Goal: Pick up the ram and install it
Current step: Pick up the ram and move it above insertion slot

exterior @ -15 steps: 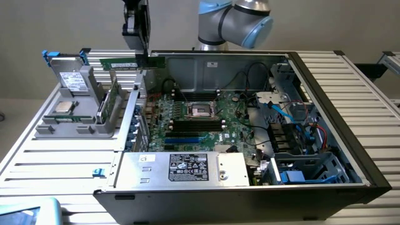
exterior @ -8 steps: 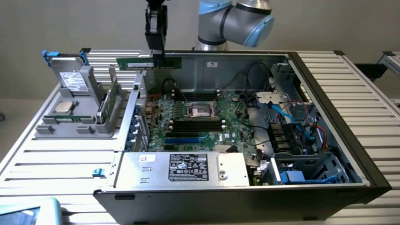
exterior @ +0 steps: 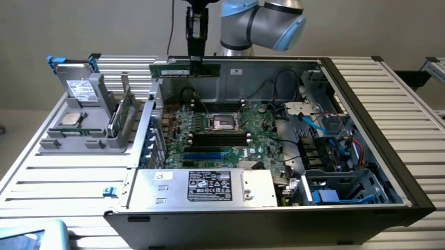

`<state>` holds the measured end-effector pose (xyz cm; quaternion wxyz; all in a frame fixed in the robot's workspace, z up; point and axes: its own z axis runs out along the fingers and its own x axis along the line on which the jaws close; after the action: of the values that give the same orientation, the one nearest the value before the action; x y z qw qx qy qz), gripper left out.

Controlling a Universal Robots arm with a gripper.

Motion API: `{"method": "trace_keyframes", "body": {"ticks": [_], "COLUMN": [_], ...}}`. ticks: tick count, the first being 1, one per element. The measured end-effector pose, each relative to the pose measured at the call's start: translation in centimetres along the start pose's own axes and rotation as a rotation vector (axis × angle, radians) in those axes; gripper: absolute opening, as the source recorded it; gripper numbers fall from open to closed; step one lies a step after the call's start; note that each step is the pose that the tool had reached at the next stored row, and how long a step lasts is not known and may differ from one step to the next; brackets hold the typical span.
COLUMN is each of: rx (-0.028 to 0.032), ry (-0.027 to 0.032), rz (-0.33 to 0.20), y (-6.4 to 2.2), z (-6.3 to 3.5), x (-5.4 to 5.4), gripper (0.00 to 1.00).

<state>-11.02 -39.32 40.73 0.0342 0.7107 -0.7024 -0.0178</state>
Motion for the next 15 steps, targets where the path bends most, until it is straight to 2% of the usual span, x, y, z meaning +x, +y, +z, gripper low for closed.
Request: {"method": "trace_keyframes", "body": {"ticks": [6,15], "rx": [-0.0099,-0.0188], "ry": [-0.0004,-0.0006], "rz": [0.0,0.0], "y": [-2.3,-5.15], "z": [0.71,1.68], "x": [-0.8,-2.1], "gripper": [0.14,0.14]}}
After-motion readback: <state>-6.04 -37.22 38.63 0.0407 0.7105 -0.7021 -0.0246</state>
